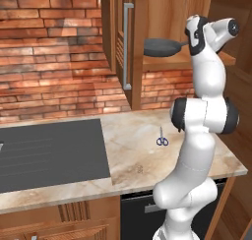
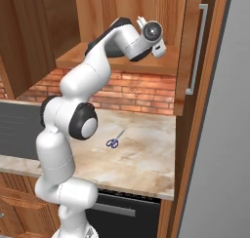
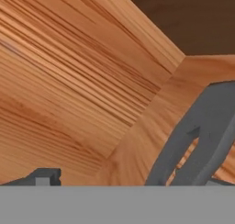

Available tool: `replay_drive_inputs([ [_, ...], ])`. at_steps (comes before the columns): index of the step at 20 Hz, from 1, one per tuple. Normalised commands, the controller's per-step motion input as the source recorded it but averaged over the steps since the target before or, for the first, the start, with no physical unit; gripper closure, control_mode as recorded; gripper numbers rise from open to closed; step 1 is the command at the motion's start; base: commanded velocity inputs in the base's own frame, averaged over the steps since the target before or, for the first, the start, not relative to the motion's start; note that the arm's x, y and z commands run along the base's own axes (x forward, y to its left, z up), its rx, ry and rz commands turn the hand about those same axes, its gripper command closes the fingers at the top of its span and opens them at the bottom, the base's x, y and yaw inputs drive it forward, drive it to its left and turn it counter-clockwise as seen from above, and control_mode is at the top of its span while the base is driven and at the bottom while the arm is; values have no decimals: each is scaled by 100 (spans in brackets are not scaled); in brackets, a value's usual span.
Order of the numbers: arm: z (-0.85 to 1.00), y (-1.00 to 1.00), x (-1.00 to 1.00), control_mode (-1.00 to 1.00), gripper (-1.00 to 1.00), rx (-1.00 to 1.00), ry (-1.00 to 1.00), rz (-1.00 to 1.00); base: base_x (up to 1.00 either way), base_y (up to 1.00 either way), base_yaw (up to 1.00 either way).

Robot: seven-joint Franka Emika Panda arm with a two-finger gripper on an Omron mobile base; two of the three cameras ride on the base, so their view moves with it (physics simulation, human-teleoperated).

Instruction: Pick the pan from the cabinet and place it on the stove. Then turn on the stove burner for the pan.

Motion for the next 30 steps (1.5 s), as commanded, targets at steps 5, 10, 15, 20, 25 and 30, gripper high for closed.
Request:
replay_drive_inputs([
  [5, -14, 12, 22, -100, -100, 4, 0, 0, 0, 0, 0],
  [10, -17, 6, 24, -100, -100, 5, 0, 0, 0, 0, 0],
  [15, -15, 5, 23, -100, 100, 3, 0, 0, 0, 0, 0],
  [20, -12, 4, 11, -100, 100, 1, 0, 0, 0, 0, 0],
  [25, -6, 0, 0, -100, 100, 6, 0, 0, 0, 0, 0],
  [30, -4, 0, -1, -100, 100, 11, -8, 0, 0, 0, 0],
])
